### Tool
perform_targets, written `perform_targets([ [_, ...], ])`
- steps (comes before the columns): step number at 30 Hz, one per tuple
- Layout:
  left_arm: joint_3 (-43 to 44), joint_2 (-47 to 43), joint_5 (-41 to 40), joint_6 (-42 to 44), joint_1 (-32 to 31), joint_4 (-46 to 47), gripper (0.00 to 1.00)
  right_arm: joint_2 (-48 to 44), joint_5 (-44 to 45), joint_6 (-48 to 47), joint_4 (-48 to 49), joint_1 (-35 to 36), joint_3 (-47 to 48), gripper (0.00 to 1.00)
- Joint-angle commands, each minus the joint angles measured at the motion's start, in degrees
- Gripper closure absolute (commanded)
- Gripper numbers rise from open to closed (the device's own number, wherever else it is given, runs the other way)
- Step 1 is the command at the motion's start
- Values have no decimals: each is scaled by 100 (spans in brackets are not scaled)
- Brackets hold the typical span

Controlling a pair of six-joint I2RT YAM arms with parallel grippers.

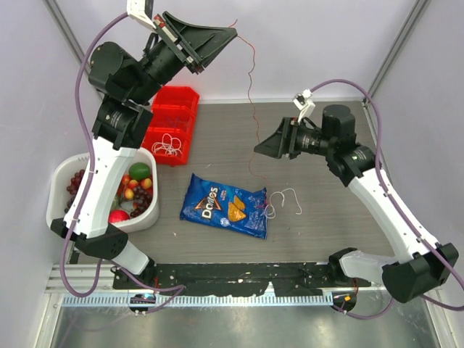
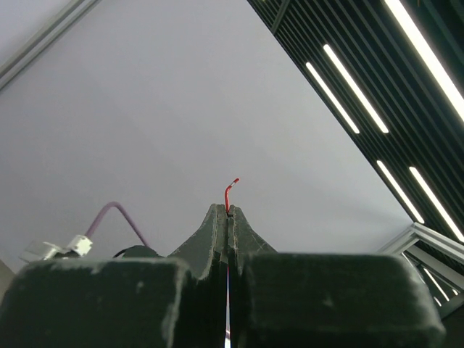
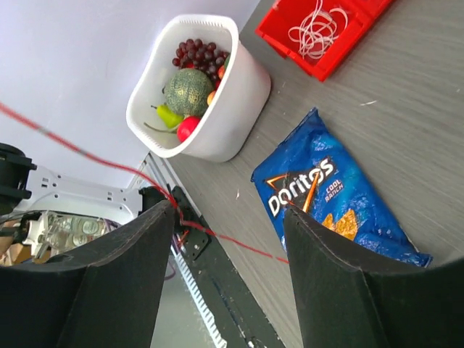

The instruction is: Untangle the cables

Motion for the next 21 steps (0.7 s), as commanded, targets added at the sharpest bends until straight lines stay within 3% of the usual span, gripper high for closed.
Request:
perform_targets([
  [1, 133, -7, 102, -154, 36, 369, 100, 231, -79, 102, 441, 338, 159, 37],
  [4, 107, -42, 67, -154, 27, 369, 100, 355, -70, 207, 546, 646, 186, 44],
  [6, 89, -51, 58, -137, 27, 361, 100, 381, 87, 216, 581, 734, 177, 57],
  [7, 80, -59, 58, -128, 27, 343, 100, 381, 436, 155, 399, 735, 229, 76],
  [8, 54, -86, 58, -93, 27, 317, 100, 381, 726, -19, 223, 735, 317, 86],
  [9, 19, -103, 40, -66, 35, 308, 100, 373, 1556, -160, -336, 735, 605, 99],
  [12, -209, -261, 22, 4, 62, 238, 100, 451, 3300, -705, -1856, 726, 1624, 99],
  [14, -420, -358, 5, 13, 88, 255, 100, 626, 4618, -933, -2631, 735, 2914, 99],
  [16, -631, -437, -21, -4, 80, 360, 100, 793, 5121, -1101, -3125, 735, 4528, 99],
  [18, -772, -455, -13, -74, 88, 448, 100, 864, 5386, -1198, -3294, 735, 5453, 99],
  [21, -764, -394, 31, -93, 88, 501, 100, 611, 5546, -1138, -3006, 735, 5653, 99],
])
